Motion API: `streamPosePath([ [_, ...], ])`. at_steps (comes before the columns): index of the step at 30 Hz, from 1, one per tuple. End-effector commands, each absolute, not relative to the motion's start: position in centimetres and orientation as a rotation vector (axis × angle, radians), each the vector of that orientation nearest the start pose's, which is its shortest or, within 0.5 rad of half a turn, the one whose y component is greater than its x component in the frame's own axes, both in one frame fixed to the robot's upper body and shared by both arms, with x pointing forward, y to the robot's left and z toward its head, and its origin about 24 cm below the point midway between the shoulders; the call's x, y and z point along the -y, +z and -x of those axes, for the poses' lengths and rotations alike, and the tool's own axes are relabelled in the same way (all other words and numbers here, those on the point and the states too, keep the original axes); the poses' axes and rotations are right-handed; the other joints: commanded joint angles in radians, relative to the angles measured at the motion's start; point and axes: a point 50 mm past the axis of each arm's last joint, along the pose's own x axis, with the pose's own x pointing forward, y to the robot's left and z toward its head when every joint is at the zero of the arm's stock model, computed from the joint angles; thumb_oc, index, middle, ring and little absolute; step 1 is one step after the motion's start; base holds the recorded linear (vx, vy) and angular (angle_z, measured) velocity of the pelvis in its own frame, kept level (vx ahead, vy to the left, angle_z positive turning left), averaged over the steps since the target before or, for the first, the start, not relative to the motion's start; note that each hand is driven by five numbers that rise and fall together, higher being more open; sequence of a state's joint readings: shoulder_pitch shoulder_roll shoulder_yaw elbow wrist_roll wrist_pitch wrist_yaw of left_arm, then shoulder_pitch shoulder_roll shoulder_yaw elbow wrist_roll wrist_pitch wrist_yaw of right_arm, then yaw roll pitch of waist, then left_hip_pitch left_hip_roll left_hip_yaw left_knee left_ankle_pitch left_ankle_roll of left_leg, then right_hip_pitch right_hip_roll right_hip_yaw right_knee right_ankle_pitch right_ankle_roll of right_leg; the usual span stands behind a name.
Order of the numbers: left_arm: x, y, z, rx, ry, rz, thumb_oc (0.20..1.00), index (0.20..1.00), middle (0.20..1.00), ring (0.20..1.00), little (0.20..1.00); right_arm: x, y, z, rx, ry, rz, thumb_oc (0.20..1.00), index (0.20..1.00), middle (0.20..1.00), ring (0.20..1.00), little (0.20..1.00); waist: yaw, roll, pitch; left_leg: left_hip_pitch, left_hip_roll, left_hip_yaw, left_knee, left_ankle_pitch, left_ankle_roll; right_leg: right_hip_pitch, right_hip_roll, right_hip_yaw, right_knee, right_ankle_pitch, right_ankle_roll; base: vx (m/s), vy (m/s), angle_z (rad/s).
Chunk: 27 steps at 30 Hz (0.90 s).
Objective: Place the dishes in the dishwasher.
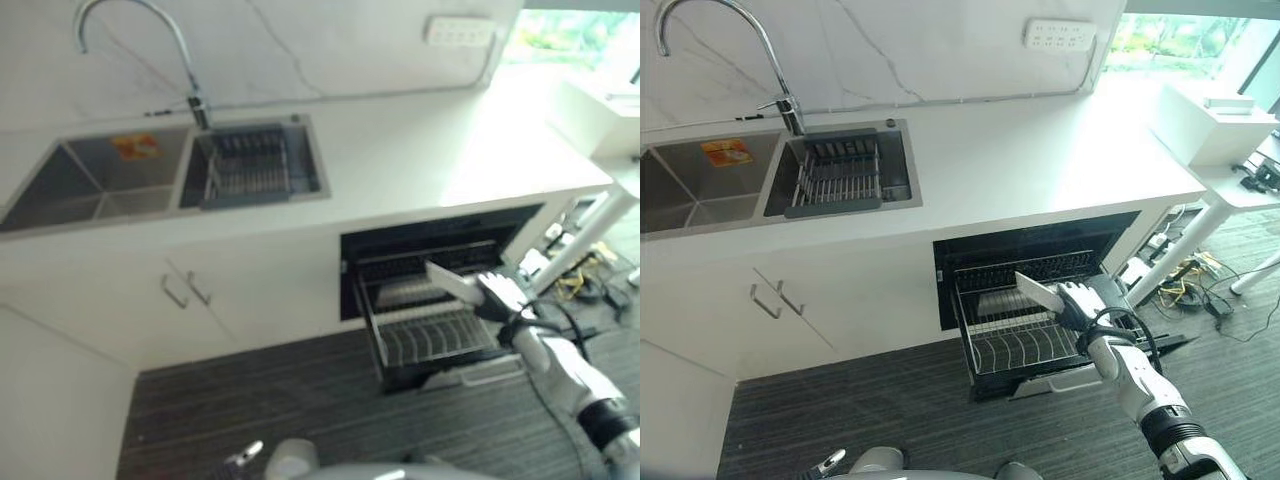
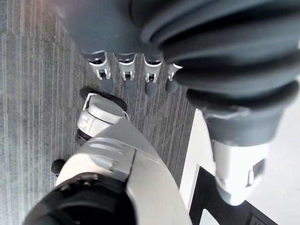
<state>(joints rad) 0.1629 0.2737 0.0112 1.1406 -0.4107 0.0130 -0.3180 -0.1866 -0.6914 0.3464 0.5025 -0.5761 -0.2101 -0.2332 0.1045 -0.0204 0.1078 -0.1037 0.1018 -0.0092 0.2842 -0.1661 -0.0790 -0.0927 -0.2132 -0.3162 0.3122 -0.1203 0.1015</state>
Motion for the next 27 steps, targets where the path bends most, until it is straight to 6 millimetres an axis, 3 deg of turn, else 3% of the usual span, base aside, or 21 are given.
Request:
streamPosePath([
  [1, -25.5, -15.4, -6.1, -1.178, 0.101, 0.242, 1.0, 1.0, 1.0, 1.0, 1.0, 24.8, 3.5, -29.2, 0.033, 0.136, 1.317, 0.2, 0.2, 0.2, 0.2, 0.2, 0.026, -0.012, 0.016, 0.014, 0.035, 0.035, 0.016, -0.065, -0.013, 0.019, -0.048, 0.041, -0.012, -0.033, 0.079, 0.01, -0.017, 0.07],
  [5, -25.8, -15.2, -6.6, -1.181, 0.071, 0.218, 1.0, 1.0, 1.0, 1.0, 1.0, 26.0, 2.2, -29.7, -0.16, 0.147, 1.372, 0.2, 0.2, 0.2, 0.2, 0.2, 0.047, -0.009, 0.026, 0.007, 0.032, 0.023, 0.016, -0.056, -0.015, 0.02, -0.052, 0.033, -0.012, -0.029, 0.08, 0.01, -0.022, 0.06],
  [8, -26.1, -15.0, -7.3, -1.173, 0.069, 0.212, 1.0, 1.0, 1.0, 1.0, 1.0, 26.4, 2.1, -30.3, -0.212, 0.137, 1.407, 0.2, 0.2, 0.2, 0.2, 0.2, 0.062, -0.008, 0.036, 0.001, 0.035, 0.017, 0.016, -0.05, -0.017, 0.02, -0.053, 0.027, -0.012, -0.027, 0.081, -0.01, -0.051, 0.1],
  [14, -26.5, -14.8, -7.7, -1.19, 0.037, 0.173, 1.0, 1.0, 1.0, 1.0, 1.0, 27.7, 3.2, -32.1, -0.281, 0.09, 1.502, 0.2, 0.2, 0.2, 0.2, 0.2, 0.091, 0.001, 0.06, -0.03, 0.038, -0.002, 0.016, -0.03, -0.022, 0.005, -0.049, 0.02, -0.012, -0.021, 0.079, -0.04, -0.043, 0.11],
  [18, -26.9, -14.6, -8.0, -1.188, 0.019, 0.157, 1.0, 1.0, 1.0, 1.0, 1.0, 28.6, 4.5, -33.1, -0.335, 0.116, 1.615, 0.2, 0.2, 0.2, 0.2, 0.2, 0.109, 0.004, 0.071, -0.048, 0.039, -0.013, 0.016, -0.016, -0.026, 0.0, -0.05, 0.018, -0.012, -0.02, 0.079, -0.03, -0.04, 0.08],
  [27, -26.9, -13.5, -11.9, -1.092, -0.046, 0.104, 1.0, 1.0, 1.0, 1.0, 1.0, 28.7, 9.7, -36.5, -0.285, -0.013, 1.699, 0.2, 0.2, 0.2, 0.2, 0.2, 0.136, 0.004, 0.146, -0.132, 0.038, -0.037, 0.016, 0.017, -0.027, -0.064, -0.045, 0.026, -0.012, 0.0, 0.077, -0.16, -0.056, 0.06],
])
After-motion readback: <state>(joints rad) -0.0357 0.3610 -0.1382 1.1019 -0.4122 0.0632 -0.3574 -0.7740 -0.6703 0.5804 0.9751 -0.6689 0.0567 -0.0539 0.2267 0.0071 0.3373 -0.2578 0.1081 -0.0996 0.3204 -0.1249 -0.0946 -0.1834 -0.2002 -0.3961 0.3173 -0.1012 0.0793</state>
